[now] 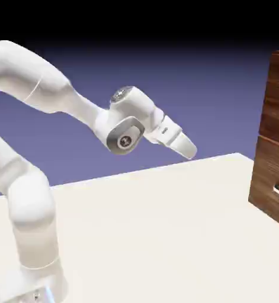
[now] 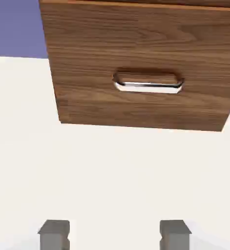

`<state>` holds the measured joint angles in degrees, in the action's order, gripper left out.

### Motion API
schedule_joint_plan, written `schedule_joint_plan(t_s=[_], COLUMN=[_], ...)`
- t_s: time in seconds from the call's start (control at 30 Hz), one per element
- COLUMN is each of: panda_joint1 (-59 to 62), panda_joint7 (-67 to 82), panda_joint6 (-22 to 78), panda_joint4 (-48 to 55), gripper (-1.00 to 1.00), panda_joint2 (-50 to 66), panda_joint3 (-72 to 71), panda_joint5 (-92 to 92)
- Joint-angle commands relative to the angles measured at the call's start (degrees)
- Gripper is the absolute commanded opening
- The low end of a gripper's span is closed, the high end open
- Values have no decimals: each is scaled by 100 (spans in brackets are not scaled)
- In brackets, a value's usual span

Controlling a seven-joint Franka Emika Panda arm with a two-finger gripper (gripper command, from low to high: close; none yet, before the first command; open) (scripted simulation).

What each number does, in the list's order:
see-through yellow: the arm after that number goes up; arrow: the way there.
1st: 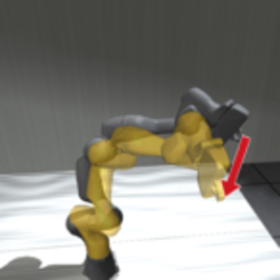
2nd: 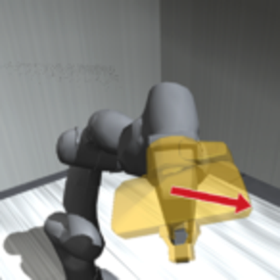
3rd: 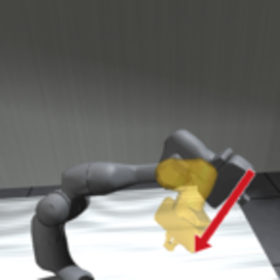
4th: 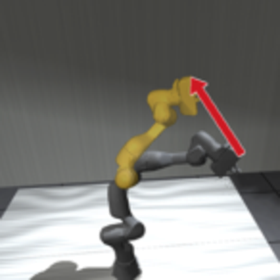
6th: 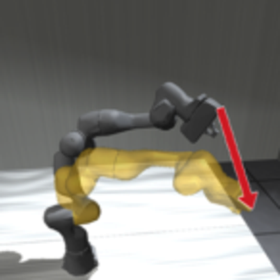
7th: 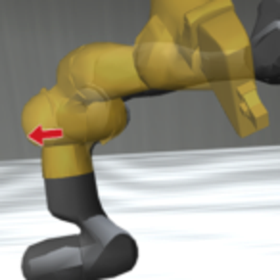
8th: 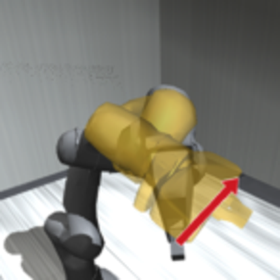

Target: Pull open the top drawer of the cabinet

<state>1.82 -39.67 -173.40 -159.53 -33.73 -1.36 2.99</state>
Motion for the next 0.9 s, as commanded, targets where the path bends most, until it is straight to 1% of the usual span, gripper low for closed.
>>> schedule_joint_plan(t_s=[0.0, 0.87], panda_joint1=[208, 5607], panda_joint7=[231, 6240], panda_joint6=[50, 1354], panda_joint4=[122, 3295], gripper=[0, 0], panda_joint2=[-89, -2404], panda_joint3=[-113, -3037], panda_joint5=[249, 6703])
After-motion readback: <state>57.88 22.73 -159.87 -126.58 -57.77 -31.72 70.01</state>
